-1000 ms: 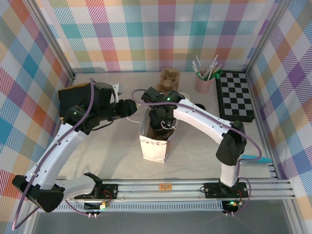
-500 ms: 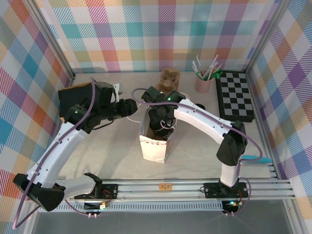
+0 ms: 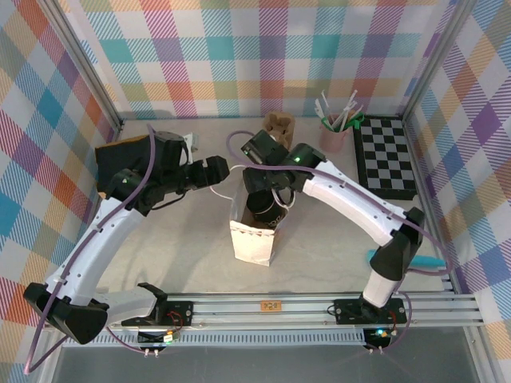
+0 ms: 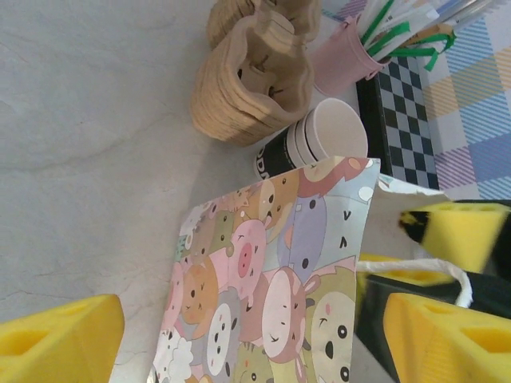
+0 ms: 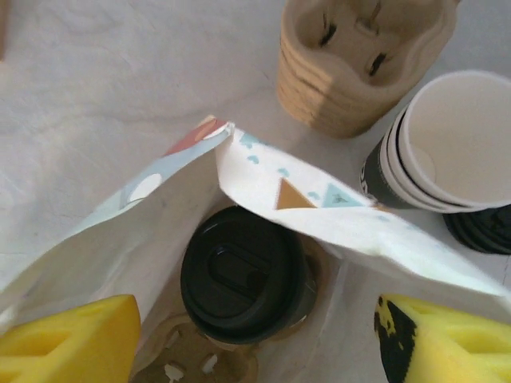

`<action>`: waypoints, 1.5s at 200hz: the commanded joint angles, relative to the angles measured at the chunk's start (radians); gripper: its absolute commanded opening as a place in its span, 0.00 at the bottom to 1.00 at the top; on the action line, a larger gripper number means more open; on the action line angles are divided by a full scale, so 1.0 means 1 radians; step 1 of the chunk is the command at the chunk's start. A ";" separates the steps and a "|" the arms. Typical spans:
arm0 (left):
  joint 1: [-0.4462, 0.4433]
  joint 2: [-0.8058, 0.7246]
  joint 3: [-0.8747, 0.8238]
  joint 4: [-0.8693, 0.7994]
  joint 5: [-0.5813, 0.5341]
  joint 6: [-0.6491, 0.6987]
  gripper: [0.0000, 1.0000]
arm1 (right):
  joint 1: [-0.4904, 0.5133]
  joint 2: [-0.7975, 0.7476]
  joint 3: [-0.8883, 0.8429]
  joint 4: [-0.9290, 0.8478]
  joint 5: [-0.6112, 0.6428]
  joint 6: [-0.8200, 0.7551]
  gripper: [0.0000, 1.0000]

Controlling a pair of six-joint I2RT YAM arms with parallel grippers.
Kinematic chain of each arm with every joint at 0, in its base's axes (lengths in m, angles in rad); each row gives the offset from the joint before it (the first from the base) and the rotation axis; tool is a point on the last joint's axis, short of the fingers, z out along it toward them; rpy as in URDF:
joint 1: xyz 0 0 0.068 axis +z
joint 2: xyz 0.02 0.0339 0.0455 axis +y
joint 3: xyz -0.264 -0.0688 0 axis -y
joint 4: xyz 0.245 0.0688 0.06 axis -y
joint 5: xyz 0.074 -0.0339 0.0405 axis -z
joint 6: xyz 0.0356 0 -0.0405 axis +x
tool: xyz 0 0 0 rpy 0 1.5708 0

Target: Pack the takeout coffee

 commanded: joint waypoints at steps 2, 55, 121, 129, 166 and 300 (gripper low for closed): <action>0.043 -0.008 0.043 0.025 0.003 -0.020 0.88 | -0.008 -0.073 -0.010 0.069 0.018 -0.036 0.79; 0.082 0.013 0.111 0.016 -0.017 -0.032 0.94 | -0.032 -0.137 -0.040 0.115 0.030 -0.049 0.83; 0.223 0.051 0.138 0.106 -0.022 -0.118 0.93 | -0.293 -0.108 0.044 0.056 -0.097 -0.060 0.83; 0.245 0.049 0.125 0.126 -0.025 -0.135 0.93 | -0.331 -0.088 0.060 0.057 -0.113 -0.073 0.82; 0.305 0.041 0.086 0.138 -0.027 -0.151 0.92 | -0.493 0.030 0.155 0.076 -0.176 -0.138 0.81; 0.315 -0.088 -0.089 0.044 -0.028 -0.103 0.90 | -0.701 0.476 0.610 -0.051 -0.203 -0.150 0.64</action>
